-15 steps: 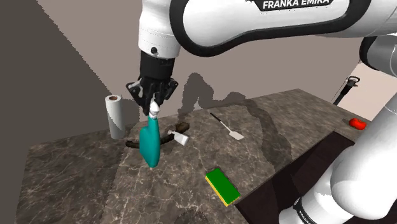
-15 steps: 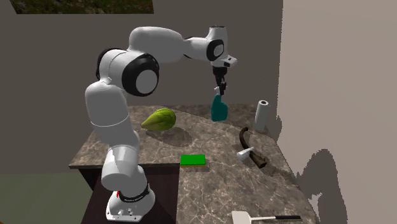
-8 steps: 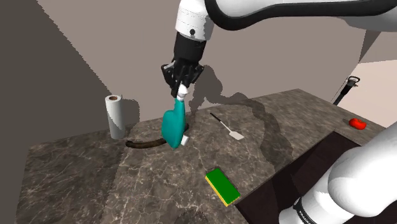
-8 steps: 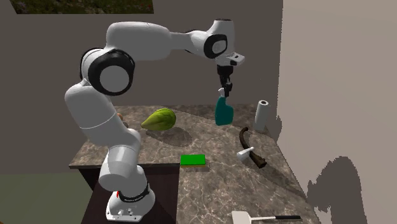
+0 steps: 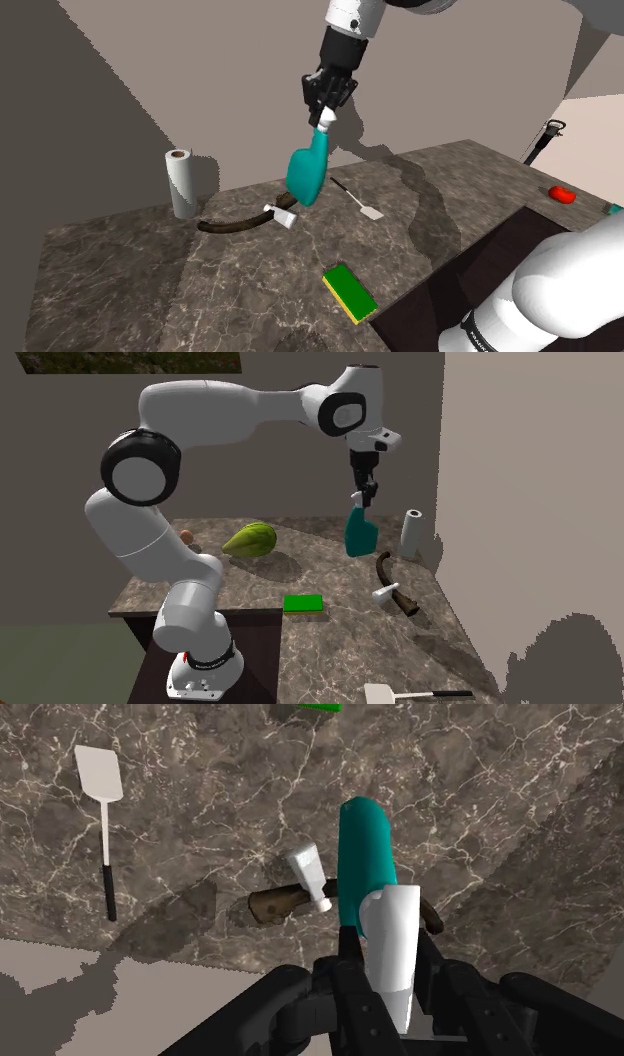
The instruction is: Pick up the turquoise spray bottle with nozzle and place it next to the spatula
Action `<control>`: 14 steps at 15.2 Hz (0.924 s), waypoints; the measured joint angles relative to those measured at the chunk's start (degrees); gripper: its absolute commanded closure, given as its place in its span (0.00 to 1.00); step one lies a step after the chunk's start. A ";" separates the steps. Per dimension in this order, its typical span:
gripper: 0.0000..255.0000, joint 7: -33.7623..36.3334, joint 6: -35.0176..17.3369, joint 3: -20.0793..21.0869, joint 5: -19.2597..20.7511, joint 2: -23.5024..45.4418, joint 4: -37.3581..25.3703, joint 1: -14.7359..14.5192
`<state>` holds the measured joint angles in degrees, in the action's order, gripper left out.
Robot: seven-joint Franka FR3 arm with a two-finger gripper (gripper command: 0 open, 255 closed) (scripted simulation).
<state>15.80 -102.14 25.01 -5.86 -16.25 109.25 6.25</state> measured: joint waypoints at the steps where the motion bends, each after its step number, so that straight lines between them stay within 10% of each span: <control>1: 1.00 -1.53 0.42 -1.07 -0.13 -0.50 0.13 0.42; 14: 1.00 -18.48 10.85 -13.74 0.64 -2.50 -7.20 5.83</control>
<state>-2.68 -91.30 11.27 -5.21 -18.75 102.05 12.07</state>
